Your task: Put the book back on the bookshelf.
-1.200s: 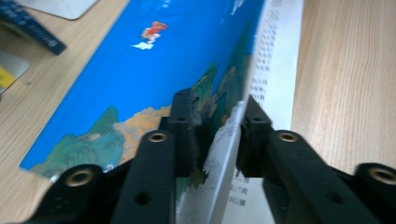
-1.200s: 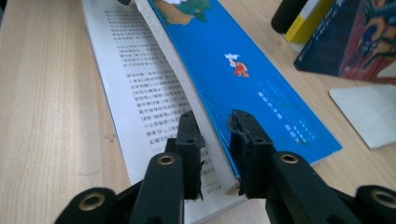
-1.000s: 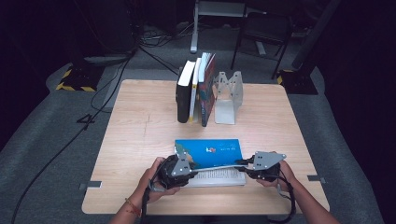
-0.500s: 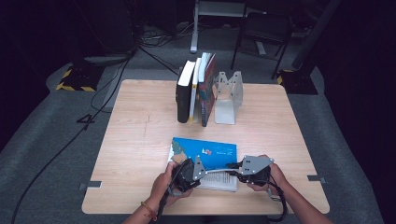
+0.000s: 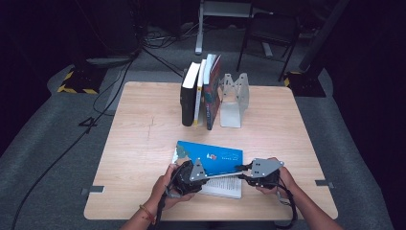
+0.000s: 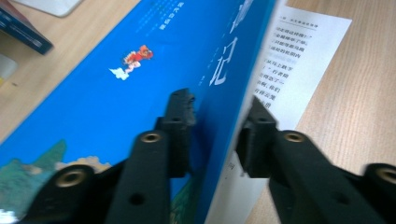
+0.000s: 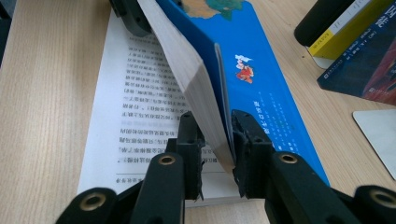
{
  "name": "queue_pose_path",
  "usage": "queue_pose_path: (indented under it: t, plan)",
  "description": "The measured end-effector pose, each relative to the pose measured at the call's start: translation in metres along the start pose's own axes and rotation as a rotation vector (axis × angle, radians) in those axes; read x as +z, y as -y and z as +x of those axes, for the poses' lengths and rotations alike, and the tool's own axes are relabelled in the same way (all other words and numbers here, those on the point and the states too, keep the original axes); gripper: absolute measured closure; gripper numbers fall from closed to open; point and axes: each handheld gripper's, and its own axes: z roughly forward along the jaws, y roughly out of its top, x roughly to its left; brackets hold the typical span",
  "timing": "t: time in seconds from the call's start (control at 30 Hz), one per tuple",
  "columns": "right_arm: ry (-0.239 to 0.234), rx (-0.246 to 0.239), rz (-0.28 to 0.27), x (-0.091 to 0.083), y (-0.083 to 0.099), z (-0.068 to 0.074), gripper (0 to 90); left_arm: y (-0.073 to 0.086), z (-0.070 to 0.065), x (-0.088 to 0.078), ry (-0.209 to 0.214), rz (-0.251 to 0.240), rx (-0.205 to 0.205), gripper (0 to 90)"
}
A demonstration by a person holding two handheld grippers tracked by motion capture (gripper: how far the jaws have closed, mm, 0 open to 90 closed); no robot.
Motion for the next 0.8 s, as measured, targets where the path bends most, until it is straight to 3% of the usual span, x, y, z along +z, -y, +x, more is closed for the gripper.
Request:
queue_pose_path:
  t: [0.17,0.27,0.37,0.43,0.47,0.5,0.53,0.57,0.63,0.73,0.8]
  plan:
    - [0.010,-0.004,-0.003,0.000,-0.007,0.003,75.4,-0.008,-0.010,0.005,-0.055,0.021,0.009,58.3]
    - [0.012,-0.004,-0.013,0.000,-0.011,0.005,75.4,-0.007,-0.007,0.007,-0.059,-0.005,-0.051,65.4]
    - [0.029,0.005,-0.018,0.001,-0.013,0.005,73.0,-0.008,-0.008,0.003,-0.086,-0.009,-0.040,72.0]
    - [0.040,0.074,-0.062,-0.002,-0.012,0.000,63.2,-0.009,-0.006,-0.001,-0.100,-0.042,-0.051,76.7]
    - [0.063,0.111,-0.079,-0.005,-0.011,-0.004,51.7,-0.008,-0.003,-0.004,-0.089,-0.072,-0.091,78.4]
    - [0.098,0.139,-0.068,-0.009,-0.005,-0.009,48.1,-0.005,0.005,-0.008,-0.048,-0.099,-0.149,80.1]
    - [0.098,0.139,-0.068,-0.009,-0.005,-0.009,48.1,-0.005,0.005,-0.008,-0.048,-0.099,-0.149,80.8]
    - [0.094,0.193,-0.080,-0.015,0.007,-0.016,47.1,-0.004,0.009,-0.011,-0.033,-0.113,-0.169,80.9]
    - [0.105,0.250,-0.070,-0.018,0.019,-0.022,47.2,0.000,0.014,-0.019,-0.028,-0.143,-0.202,81.9]
    - [0.118,0.263,-0.034,-0.015,0.029,-0.026,47.8,0.002,0.019,-0.026,-0.028,-0.181,-0.219,83.6]
    - [0.104,0.288,0.000,-0.008,0.038,-0.029,48.2,0.003,0.021,-0.032,-0.041,-0.197,-0.224,84.0]
